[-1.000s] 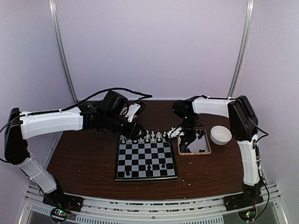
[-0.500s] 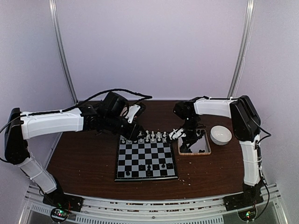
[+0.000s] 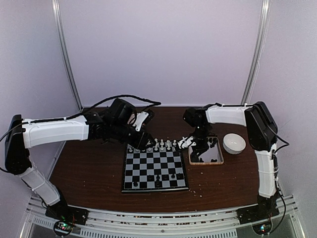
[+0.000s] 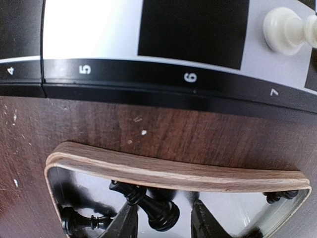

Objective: Set up the chess pieces on the board
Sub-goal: Pick up the king from the storage box.

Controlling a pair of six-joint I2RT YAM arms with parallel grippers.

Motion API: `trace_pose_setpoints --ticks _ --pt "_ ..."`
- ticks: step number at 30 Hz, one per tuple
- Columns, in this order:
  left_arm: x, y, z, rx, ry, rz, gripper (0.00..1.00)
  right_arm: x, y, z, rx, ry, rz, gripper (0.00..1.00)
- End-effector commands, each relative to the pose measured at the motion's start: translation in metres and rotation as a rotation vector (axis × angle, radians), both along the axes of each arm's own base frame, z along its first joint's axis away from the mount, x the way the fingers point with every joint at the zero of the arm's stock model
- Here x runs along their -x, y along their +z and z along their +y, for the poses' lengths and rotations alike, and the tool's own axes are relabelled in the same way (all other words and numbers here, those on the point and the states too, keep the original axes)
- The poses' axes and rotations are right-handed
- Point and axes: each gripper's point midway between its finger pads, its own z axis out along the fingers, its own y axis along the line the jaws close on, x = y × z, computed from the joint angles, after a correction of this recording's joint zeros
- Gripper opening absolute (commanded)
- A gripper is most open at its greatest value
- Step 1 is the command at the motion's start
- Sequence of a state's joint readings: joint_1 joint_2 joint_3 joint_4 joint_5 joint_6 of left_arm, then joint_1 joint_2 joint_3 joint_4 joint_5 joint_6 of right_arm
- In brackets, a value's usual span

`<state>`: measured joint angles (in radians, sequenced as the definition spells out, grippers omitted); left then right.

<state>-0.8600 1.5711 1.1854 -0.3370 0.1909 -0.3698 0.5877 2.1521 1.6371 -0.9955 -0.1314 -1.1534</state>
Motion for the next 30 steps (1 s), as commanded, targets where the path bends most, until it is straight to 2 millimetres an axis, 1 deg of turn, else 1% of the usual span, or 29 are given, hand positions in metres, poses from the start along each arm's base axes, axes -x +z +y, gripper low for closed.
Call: trace_pose_setpoints --ticks 1,9,14,16,24,27,30 --pt "-0.004 0.006 -0.004 0.038 0.000 -0.016 0.41 0.017 -0.008 -0.004 0.030 0.030 0.031 0.36" --pt "-0.004 0.006 -0.006 0.036 -0.007 -0.014 0.41 0.021 -0.011 -0.017 0.071 0.019 0.029 0.27" --pt "-0.004 0.007 -0.006 0.036 -0.009 -0.018 0.41 0.018 -0.004 -0.020 0.046 -0.019 0.017 0.17" --pt "-0.004 0.007 -0.006 0.035 -0.009 -0.021 0.41 0.018 0.000 -0.019 0.017 -0.045 0.023 0.14" --pt "-0.007 0.006 -0.010 0.029 -0.021 -0.026 0.41 0.016 0.018 -0.018 -0.142 -0.216 0.097 0.13" --pt "-0.009 0.003 -0.016 0.029 -0.038 -0.025 0.41 0.012 0.025 -0.021 -0.208 -0.307 0.134 0.13" --pt "-0.009 0.001 -0.026 0.053 -0.077 -0.029 0.41 0.008 0.033 -0.021 -0.286 -0.401 0.179 0.13"
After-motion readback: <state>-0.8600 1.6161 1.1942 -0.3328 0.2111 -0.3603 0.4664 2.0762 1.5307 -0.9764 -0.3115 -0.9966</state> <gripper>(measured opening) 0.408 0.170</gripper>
